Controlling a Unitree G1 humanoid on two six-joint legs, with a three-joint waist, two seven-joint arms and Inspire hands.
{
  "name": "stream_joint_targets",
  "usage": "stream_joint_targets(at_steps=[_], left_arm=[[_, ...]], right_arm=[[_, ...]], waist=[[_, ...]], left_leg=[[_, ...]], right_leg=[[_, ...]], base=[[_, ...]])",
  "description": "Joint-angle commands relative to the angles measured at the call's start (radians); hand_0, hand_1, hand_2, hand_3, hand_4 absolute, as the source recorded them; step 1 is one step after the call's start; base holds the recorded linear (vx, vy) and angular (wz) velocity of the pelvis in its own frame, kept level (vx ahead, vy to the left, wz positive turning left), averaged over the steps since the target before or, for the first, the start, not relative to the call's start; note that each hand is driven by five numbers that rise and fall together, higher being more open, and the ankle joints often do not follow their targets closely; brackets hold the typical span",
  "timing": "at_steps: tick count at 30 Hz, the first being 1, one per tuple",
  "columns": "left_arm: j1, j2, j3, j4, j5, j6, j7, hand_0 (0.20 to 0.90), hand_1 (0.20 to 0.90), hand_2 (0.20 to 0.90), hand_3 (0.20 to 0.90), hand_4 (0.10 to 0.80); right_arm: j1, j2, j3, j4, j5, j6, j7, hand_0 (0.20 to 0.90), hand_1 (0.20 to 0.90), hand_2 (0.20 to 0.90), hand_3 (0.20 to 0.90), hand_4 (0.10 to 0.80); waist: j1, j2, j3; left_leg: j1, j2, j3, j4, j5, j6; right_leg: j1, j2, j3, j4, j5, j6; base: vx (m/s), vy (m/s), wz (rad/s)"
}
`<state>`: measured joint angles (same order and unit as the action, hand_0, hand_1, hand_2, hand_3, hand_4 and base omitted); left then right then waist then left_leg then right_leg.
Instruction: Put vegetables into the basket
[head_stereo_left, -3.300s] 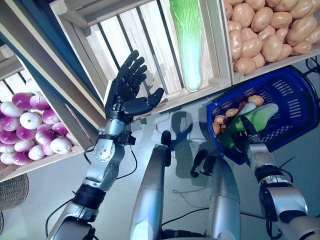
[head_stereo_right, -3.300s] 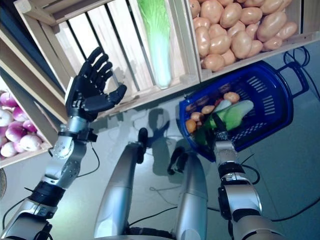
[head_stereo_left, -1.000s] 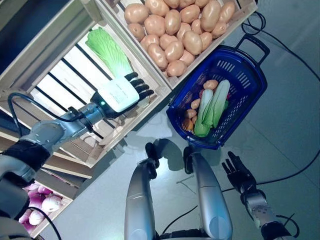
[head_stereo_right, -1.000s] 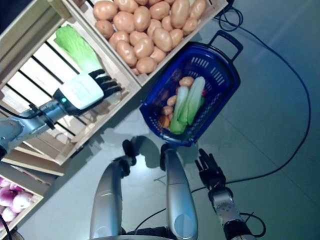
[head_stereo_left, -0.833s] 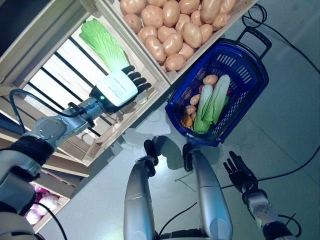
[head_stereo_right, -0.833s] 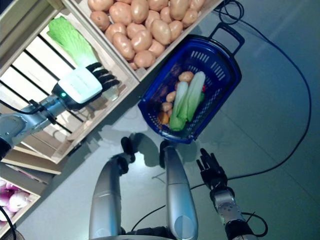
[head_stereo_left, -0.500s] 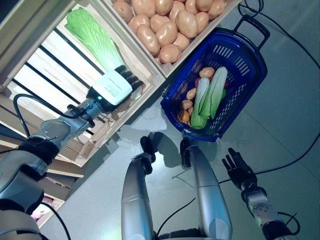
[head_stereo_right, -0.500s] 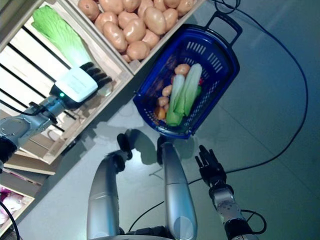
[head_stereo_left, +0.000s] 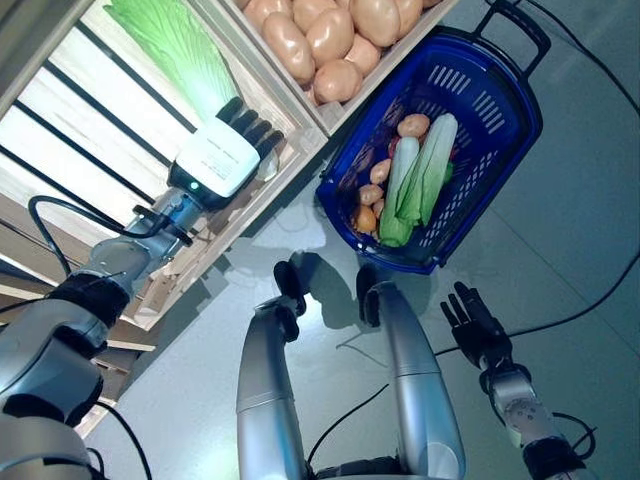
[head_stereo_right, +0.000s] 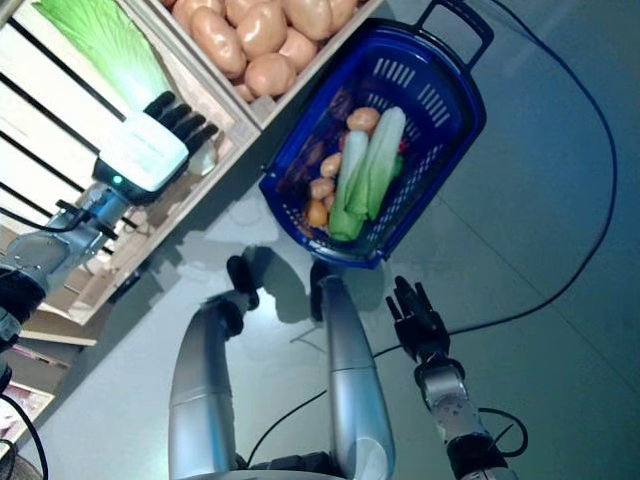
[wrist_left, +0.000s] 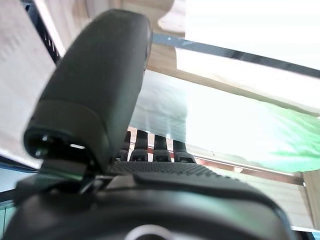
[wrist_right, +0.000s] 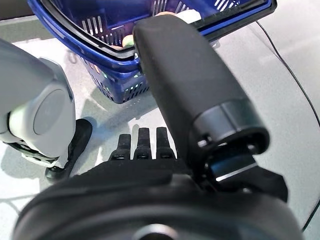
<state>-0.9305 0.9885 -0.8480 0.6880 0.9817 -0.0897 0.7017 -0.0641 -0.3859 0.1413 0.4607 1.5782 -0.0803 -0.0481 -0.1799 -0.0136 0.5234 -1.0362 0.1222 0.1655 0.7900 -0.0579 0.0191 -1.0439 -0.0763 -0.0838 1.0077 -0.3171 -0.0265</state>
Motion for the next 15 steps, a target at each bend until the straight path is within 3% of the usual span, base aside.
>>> stream_joint_targets(at_steps=[1,5,6,7,15], left_arm=[[-0.051,0.060,0.101,0.010,0.011,0.085,0.052,0.900,0.900,0.900,0.900,0.800],[-0.049,0.063,0.094,0.011,0.019,0.109,0.044,0.900,0.900,0.900,0.900,0.800],[-0.047,0.063,0.094,0.010,0.024,0.110,0.044,0.519,0.519,0.519,0.519,0.546],[-0.045,0.066,0.095,0.008,0.025,0.111,0.042,0.300,0.300,0.300,0.300,0.400],[-0.028,0.075,0.107,0.002,0.019,0.110,0.046,0.300,0.300,0.300,0.300,0.400]], right_arm=[[0.062,-0.043,-0.007,-0.107,0.001,-0.044,-0.036,0.900,0.900,0.900,0.900,0.800],[0.065,-0.055,-0.006,-0.129,-0.006,-0.034,-0.043,0.900,0.900,0.900,0.900,0.800],[0.064,-0.056,-0.005,-0.135,-0.005,-0.035,-0.048,0.900,0.900,0.900,0.900,0.800],[0.063,-0.058,-0.007,-0.139,-0.005,-0.033,-0.049,0.900,0.900,0.900,0.900,0.800],[0.063,-0.071,-0.011,-0.149,-0.013,-0.025,-0.055,0.900,0.900,0.900,0.900,0.800]], waist=[[-0.006,-0.018,-0.003],[-0.010,-0.019,-0.003],[-0.010,-0.018,-0.003],[-0.010,-0.016,-0.003],[-0.009,-0.015,-0.003]], left_leg=[[0.014,0.009,-0.007,0.124,-0.189,0.002],[0.006,0.010,-0.008,0.128,-0.190,-0.001],[0.003,0.009,-0.008,0.131,-0.192,-0.001],[0.002,0.009,-0.008,0.131,-0.192,-0.001],[0.020,0.015,0.004,0.126,-0.191,-0.004]], right_leg=[[0.020,-0.013,-0.001,-0.147,0.155,0.025],[0.011,-0.008,0.002,-0.138,0.151,0.026],[0.008,-0.008,0.005,-0.138,0.152,0.026],[0.007,-0.008,0.007,-0.138,0.152,0.026],[0.026,-0.014,0.003,-0.140,0.147,0.027]], base=[[0.000,0.000,0.00],[-0.003,0.008,0.00],[0.000,0.000,0.00],[0.000,0.000,0.00],[0.008,0.006,-0.02]])
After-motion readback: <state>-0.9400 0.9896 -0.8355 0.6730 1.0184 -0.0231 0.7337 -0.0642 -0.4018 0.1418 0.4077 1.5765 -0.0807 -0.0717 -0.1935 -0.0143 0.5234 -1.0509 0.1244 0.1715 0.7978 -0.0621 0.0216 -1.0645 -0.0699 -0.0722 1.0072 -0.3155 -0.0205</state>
